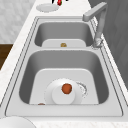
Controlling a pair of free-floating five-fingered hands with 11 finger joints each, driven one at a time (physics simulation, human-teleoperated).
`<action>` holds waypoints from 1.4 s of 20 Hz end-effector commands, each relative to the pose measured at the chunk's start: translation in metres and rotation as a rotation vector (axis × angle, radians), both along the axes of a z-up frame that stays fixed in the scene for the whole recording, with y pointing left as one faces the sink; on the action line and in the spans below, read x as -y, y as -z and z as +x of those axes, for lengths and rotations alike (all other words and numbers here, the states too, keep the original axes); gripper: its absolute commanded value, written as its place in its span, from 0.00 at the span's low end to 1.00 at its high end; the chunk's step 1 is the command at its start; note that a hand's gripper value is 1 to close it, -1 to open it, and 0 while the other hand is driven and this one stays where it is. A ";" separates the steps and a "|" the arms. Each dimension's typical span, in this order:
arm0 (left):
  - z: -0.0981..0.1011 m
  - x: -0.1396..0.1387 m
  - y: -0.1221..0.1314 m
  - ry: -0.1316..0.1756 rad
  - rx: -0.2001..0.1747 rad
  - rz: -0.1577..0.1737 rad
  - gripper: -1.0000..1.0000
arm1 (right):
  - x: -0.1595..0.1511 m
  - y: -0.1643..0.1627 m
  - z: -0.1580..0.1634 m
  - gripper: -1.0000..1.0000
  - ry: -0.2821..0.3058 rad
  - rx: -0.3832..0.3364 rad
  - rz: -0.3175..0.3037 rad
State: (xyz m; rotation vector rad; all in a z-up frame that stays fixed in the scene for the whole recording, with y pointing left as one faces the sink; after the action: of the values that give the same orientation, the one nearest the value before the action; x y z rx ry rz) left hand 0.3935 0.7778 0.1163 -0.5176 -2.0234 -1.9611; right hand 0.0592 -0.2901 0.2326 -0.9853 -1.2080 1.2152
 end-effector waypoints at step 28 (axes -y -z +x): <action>0.041 0.003 0.037 0.052 -0.150 0.070 0.00 | 0.000 0.000 0.000 0.50 0.000 0.000 0.000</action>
State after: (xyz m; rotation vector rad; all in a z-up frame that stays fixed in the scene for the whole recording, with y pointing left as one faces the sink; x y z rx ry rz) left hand 0.4311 0.7804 0.0966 -0.6412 -1.9381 -1.8752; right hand 0.0592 -0.2901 0.2326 -0.9853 -1.2080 1.2152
